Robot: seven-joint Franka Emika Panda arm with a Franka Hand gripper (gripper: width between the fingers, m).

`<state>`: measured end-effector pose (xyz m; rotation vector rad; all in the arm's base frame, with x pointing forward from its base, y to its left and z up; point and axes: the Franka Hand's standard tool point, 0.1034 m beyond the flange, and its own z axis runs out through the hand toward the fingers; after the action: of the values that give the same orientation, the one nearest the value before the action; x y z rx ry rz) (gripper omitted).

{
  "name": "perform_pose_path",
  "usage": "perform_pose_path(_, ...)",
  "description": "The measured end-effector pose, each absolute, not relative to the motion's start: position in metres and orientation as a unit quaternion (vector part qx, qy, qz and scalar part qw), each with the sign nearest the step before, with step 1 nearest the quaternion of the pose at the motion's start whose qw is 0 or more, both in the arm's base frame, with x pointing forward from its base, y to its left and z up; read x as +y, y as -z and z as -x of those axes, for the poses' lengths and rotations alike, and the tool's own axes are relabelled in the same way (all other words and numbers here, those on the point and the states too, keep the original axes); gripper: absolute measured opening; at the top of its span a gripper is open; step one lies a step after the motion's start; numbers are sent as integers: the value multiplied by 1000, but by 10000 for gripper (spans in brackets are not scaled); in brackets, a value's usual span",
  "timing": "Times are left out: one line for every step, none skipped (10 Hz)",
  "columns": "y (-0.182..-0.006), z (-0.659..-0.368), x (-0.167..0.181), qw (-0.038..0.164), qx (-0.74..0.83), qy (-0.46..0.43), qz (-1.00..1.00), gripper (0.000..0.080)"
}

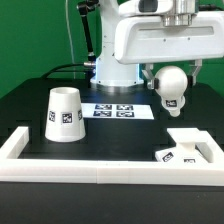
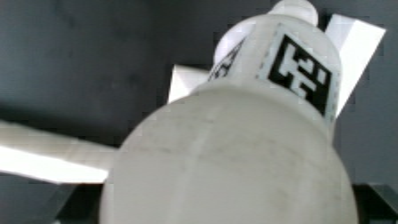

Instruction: Assemble lamp

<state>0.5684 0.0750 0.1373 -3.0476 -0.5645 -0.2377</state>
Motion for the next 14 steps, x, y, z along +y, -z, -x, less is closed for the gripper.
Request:
perform_pose_path(-136, -568, 75, 17, -180, 76, 981, 579)
perform_pose_path(-136, -567, 75, 17, -180, 75, 981, 579)
perform_pose_path(-136, -567, 75, 17, -180, 75, 981, 579)
perform_pose_path(-136, -569, 75, 14, -190, 82, 978, 579)
perform_pose_path(-138, -576, 74, 1, -233, 122, 965, 579)
perform_pose_path(-143, -583, 74, -12, -269, 152, 951, 579)
perform_pose_path(-149, -590, 75, -20, -292, 172, 941, 579)
perform_pose_path(-153, -595, 76, -28, -319, 180, 930, 579)
perform_pose_path(-157, -600, 78, -32, -340, 185, 921, 579)
perform_pose_path(-155, -598, 77, -30, -333, 183, 925, 579)
perform_pose_path(-154, -598, 77, -30, -333, 182, 925, 579)
perform_pose_path(-154, -598, 77, -30, -333, 182, 925, 579)
perform_pose_path(-154, -598, 77, -30, -334, 182, 924, 579)
perform_pose_path(-158, -602, 78, -36, -345, 194, 918, 579)
